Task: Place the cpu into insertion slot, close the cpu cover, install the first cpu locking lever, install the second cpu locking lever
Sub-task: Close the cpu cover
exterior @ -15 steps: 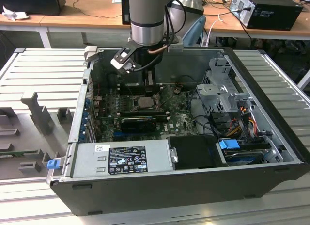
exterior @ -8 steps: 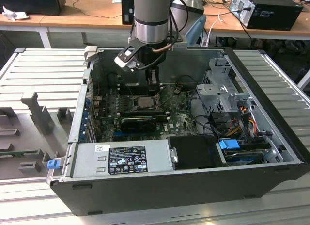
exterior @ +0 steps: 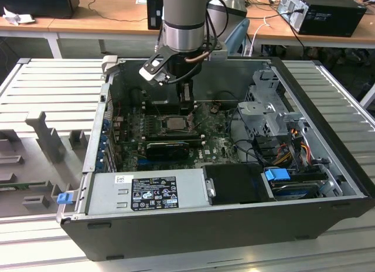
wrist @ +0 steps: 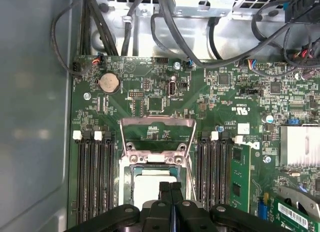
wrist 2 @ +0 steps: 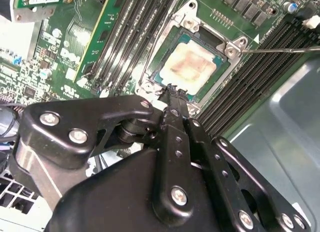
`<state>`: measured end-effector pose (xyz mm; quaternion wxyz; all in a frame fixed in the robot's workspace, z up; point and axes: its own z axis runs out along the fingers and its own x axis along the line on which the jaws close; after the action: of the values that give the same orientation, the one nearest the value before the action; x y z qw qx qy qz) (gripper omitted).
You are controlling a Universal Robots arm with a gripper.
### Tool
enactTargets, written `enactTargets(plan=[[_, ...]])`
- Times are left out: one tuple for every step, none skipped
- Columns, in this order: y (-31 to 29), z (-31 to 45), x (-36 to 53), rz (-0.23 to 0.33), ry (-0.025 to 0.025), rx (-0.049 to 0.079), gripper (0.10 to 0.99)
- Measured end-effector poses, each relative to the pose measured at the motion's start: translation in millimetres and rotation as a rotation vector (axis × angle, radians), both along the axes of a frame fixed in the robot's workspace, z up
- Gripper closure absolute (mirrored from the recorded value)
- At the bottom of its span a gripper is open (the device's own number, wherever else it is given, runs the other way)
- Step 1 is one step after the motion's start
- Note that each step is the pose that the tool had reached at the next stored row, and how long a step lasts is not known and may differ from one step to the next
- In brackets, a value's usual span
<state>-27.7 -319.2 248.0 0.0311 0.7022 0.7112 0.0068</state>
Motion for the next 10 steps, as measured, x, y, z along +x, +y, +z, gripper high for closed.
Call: enactTargets(plan=[[0.0,0.1,1.3,0.000,0.0003,0.000,0.980],[0.0,0.0,2.8,0.000,0.0013,0.000,0.980],[0.0,0.1,4.5,0.000,0.0023,0.000,0.980],[-0.1,0.2,5.9,0.000,0.0032,0.000,0.980],[-0.1,0.6,6.0,0.000,0.0037,0.000,0.980],[-0.1,1.1,6.0,0.000,0.0039,0.000,0.980],[-0.1,3.3,6.0,-0.001,0.0038,0.000,0.980],[-0.1,5.4,6.0,-0.001,0.0038,0.000,0.980],[-0.1,8.5,6.0,-0.001,0.0038,0.000,0.980],[-0.1,9.5,6.0,-0.001,0.0038,0.000,0.980]])
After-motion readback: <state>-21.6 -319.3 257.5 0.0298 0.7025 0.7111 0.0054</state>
